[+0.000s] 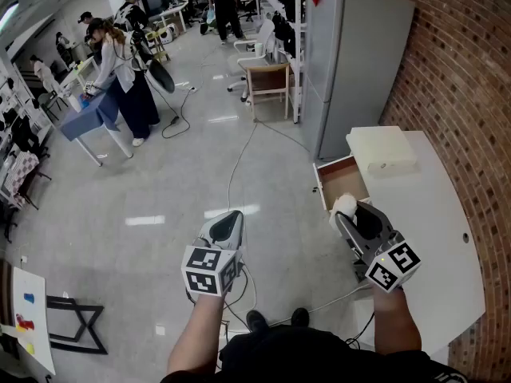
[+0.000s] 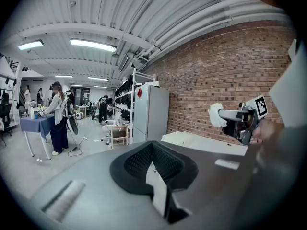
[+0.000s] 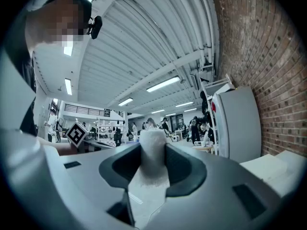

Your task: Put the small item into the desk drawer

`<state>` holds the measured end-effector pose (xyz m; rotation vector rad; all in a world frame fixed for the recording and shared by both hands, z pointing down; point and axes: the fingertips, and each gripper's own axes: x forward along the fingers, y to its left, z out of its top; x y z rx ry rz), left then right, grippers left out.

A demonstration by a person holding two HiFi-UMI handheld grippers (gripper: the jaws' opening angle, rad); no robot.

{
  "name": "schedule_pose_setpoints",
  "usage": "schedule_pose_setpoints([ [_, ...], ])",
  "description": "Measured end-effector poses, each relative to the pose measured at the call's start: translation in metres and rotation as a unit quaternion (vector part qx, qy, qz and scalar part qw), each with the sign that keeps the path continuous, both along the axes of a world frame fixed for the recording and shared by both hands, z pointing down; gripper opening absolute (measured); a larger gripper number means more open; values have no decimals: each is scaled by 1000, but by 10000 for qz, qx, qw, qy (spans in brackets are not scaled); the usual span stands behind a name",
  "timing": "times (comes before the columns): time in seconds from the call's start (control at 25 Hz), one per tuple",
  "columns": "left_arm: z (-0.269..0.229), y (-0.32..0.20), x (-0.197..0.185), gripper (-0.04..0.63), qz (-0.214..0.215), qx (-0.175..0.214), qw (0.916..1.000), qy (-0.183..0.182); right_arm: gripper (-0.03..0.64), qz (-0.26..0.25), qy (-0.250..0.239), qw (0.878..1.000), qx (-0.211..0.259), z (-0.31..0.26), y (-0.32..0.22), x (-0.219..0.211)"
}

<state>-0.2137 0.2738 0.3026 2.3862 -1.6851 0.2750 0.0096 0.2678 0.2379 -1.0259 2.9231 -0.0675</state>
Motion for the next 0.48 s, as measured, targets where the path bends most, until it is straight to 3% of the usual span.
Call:
schedule_pose_setpoints([
  [0.48,9,13,-4,12,-274,-115,9995,122,158,-39,-73,9999,-114,7,5,5],
])
